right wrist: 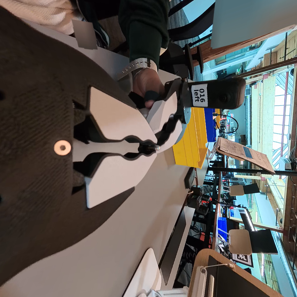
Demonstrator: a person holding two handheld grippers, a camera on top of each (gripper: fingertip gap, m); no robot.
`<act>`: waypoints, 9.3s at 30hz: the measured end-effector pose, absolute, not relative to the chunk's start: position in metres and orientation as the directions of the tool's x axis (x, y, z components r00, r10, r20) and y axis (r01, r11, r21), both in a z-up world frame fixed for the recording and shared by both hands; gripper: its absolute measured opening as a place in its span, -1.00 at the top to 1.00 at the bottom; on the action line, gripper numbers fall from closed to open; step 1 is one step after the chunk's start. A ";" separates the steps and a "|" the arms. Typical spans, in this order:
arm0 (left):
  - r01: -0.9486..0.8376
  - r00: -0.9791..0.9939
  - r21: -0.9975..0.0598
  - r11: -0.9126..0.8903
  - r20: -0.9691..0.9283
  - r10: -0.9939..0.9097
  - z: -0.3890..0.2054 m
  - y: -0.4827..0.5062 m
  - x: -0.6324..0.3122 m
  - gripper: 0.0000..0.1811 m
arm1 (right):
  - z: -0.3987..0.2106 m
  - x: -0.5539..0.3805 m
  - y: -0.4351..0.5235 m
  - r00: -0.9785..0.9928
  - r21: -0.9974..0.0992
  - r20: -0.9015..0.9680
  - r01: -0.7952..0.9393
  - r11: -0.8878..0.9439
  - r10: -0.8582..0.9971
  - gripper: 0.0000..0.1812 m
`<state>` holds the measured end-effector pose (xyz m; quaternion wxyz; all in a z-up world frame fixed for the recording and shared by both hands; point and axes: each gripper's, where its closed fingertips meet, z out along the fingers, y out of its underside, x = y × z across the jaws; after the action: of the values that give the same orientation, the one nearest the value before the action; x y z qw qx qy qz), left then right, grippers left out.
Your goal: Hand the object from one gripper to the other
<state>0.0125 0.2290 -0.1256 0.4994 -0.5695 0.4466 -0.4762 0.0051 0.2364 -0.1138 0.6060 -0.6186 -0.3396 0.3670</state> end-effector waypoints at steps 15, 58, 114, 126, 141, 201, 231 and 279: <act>-0.027 0.178 -0.997 -0.066 0.060 -0.982 -0.124 0.229 0.015 0.79 | -0.112 0.007 0.238 0.509 -0.998 -0.061 -0.046 -0.043 0.859 0.94; 0.028 -0.009 -0.988 -0.151 0.151 -0.988 -0.113 0.215 0.010 0.83 | -0.097 0.019 0.219 0.348 -0.996 -0.052 -0.086 -0.023 0.936 0.59; 0.102 -0.116 -0.950 -0.296 0.285 -0.952 -0.105 0.214 0.005 0.63 | -0.102 0.022 0.220 0.361 -0.998 -0.055 -0.051 -0.039 0.931 0.83; 0.041 0.051 -0.985 -0.170 0.172 -0.984 -0.116 0.223 0.011 0.69 | -0.109 0.012 0.226 0.436 -1.000 -0.010 0.008 -0.015 0.900 0.83; 0.088 -0.160 -0.962 -0.257 0.241 -0.957 -0.104 0.205 0.006 0.67 | -0.103 0.007 0.209 0.302 -0.997 -0.064 -0.054 -0.050 0.951 0.83; 0.057 -0.177 -0.964 -0.261 0.248 -0.953 -0.111 0.200 0.012 0.83 | -0.098 0.003 0.208 0.307 -0.994 -0.056 -0.109 -0.023 0.950 0.85; 0.002 -0.325 -0.955 -0.296 0.279 -0.903 -0.114 0.175 0.018 0.73 | -0.099 -0.005 0.184 0.112 -0.987 -0.133 -0.109 -0.120 0.985 0.94; -0.017 -0.002 -0.995 -0.098 0.099 -0.995 -0.122 0.212 0.016 0.74 | -0.116 0.014 0.230 0.399 -0.980 -0.197 -0.089 -0.177 0.896 0.71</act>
<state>0.0156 0.2125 -0.1224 0.4699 -0.5277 0.4795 -0.5204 0.0136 0.2297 -0.1160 0.5547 -0.6258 -0.3224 0.4435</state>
